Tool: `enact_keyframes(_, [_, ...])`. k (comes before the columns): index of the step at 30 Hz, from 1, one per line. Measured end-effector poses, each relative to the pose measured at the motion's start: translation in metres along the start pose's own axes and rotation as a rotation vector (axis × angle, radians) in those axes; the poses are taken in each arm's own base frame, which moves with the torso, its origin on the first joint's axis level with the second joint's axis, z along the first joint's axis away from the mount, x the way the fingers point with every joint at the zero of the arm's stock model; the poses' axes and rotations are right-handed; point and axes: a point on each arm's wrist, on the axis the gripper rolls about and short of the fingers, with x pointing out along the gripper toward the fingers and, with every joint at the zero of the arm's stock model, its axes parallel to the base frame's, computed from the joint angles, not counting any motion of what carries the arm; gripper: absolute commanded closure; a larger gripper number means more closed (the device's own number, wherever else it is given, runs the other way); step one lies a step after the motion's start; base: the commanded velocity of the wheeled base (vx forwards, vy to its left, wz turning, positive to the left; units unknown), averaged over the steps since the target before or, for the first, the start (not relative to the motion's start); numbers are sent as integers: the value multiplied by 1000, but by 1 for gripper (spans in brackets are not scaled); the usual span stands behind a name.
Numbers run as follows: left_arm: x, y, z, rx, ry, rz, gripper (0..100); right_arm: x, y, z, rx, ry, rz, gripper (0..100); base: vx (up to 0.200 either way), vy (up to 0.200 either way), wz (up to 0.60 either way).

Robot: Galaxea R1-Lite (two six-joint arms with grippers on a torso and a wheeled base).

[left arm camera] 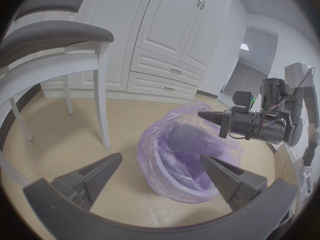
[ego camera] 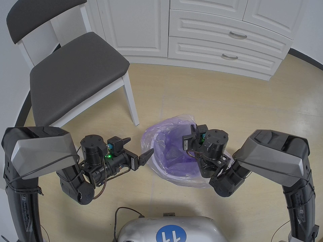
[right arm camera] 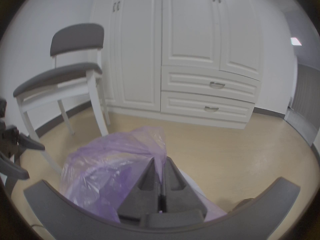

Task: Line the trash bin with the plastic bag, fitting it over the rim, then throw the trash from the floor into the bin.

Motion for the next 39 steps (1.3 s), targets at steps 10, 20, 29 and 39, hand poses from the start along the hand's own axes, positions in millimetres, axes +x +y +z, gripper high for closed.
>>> enact_keyframes(10, [-9, -10, 4, -59, -8, 43, 0, 13, -8, 31, -26, 39, 48, 100, 0, 0, 0])
enact_keyframes(20, [-13, -12, 9, -66, -19, 43, 0, 26, -20, 40, -79, 66, 62, 100, 0, 0, 0])
enact_keyframes(29, [-10, -14, 12, -78, -32, 33, 0, 18, -26, 36, -125, 108, 47, 100, 0, 0, 0])
enact_keyframes(39, [-3, -28, 20, -92, -54, 25, 0, 13, -26, 29, 67, 250, 47, 100, 0, 0, 0])
